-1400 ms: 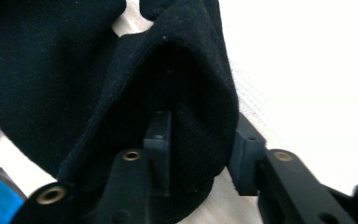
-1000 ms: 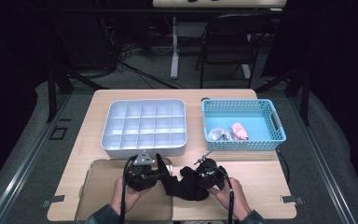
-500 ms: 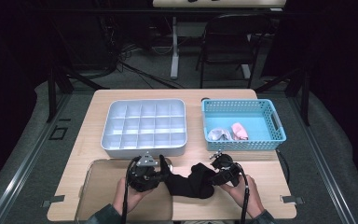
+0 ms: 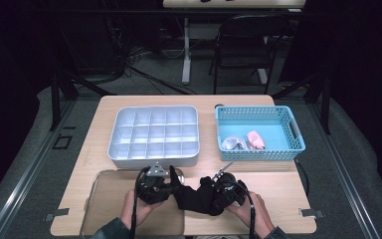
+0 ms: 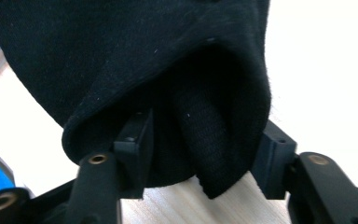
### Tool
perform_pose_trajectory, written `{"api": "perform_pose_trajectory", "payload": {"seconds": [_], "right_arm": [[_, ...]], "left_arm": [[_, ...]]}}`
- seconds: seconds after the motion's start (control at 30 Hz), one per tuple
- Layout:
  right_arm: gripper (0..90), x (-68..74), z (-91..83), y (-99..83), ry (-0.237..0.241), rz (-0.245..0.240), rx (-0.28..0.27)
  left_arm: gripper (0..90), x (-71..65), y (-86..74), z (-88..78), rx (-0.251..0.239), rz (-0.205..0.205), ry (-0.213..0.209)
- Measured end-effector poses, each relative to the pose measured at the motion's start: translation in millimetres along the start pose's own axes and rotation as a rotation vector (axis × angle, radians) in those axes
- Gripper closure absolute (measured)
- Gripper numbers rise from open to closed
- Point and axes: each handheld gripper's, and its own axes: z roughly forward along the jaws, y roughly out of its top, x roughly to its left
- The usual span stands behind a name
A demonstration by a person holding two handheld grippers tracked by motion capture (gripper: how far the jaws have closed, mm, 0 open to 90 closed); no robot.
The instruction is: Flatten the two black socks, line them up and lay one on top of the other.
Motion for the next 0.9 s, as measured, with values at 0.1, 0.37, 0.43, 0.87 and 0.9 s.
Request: {"api": "perform_pose_trajectory", "payload": {"seconds": [0.1,0.37,0.43,0.87,0.9], "right_arm": [[57.3,3.5,-0.5,0.8,-0.016,-0.022,0.009],[74.1,-6.1,-2.7,-1.9,0.036,0.026,-0.009],[74.9,-10.8,-6.8,-3.0,0.015,0.033,-0.015],[75.1,-37.5,-23.7,-13.2,-0.054,0.097,-0.032],[75.0,-38.0,-23.6,-13.7,-0.054,0.1,-0.031]], "left_arm": [[82.2,-0.3,0.0,0.0,-0.001,0.0,-0.002],[82.1,-0.8,0.3,0.2,-0.02,0.003,-0.014],[82.1,-1.0,0.4,0.5,-0.025,0.001,-0.019],[80.4,0.0,-0.6,3.2,-0.001,-0.006,-0.058],[79.6,1.2,-0.6,3.4,0.012,-0.004,-0.059]]}}
